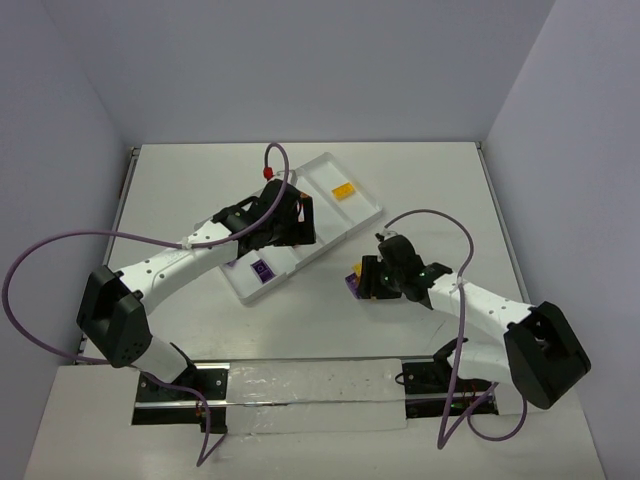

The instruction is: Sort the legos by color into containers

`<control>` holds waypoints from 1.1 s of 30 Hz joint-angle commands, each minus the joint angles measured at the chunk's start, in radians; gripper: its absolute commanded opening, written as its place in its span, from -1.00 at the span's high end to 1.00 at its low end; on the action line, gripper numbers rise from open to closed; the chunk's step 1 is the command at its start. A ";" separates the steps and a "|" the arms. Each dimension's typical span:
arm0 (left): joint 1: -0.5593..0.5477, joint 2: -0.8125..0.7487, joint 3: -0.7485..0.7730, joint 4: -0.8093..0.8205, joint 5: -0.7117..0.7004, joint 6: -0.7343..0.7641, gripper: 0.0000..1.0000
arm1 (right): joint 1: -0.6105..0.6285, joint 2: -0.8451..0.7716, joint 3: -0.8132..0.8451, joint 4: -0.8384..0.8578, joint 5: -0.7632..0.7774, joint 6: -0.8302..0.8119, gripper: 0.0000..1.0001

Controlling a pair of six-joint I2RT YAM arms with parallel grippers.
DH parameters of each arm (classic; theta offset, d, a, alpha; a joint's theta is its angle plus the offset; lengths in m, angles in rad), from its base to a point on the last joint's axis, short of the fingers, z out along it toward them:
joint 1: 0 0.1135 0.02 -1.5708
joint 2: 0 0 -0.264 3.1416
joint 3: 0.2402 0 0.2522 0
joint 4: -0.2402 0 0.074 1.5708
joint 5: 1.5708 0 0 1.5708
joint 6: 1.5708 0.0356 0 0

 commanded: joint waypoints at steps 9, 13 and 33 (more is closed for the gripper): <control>-0.002 -0.002 0.039 0.046 0.029 0.005 -0.79 | 0.038 -0.095 0.036 -0.090 0.299 0.075 -0.75; -0.003 -0.006 0.039 0.044 0.030 0.005 -0.79 | 0.034 -0.030 0.033 -0.043 0.265 0.078 -0.85; -0.002 -0.004 0.031 0.051 0.042 0.006 -0.78 | 0.122 -0.023 0.019 0.133 0.016 -0.065 -0.76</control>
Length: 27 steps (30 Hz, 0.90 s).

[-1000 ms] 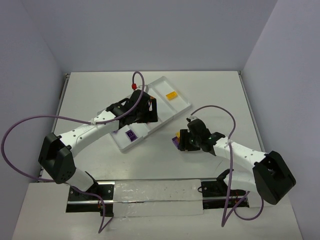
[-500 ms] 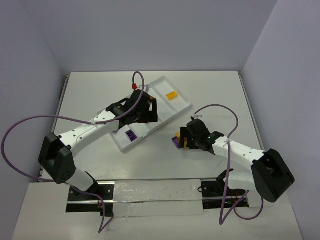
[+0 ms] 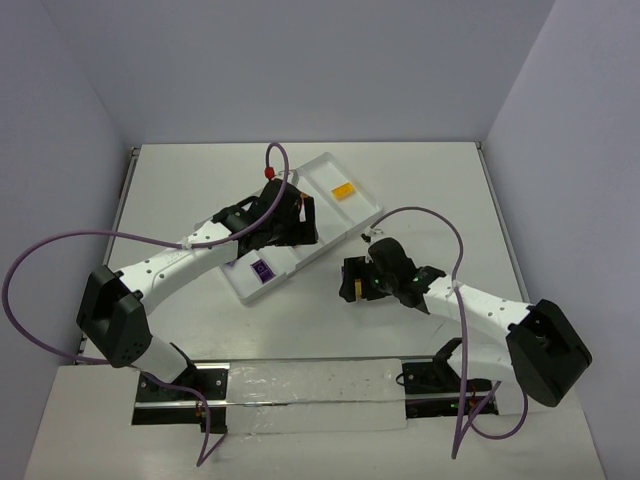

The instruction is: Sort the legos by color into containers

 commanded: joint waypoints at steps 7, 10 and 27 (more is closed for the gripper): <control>-0.003 -0.002 0.026 0.043 0.014 0.004 -0.78 | 0.025 0.087 0.098 -0.134 0.222 0.049 -0.64; -0.004 -0.001 0.025 0.044 0.015 0.003 -0.78 | 0.034 0.124 0.107 -0.152 0.265 0.087 -0.56; -0.005 -0.006 0.016 0.046 0.011 -0.001 -0.78 | 0.092 0.206 0.149 -0.131 0.370 0.135 -0.25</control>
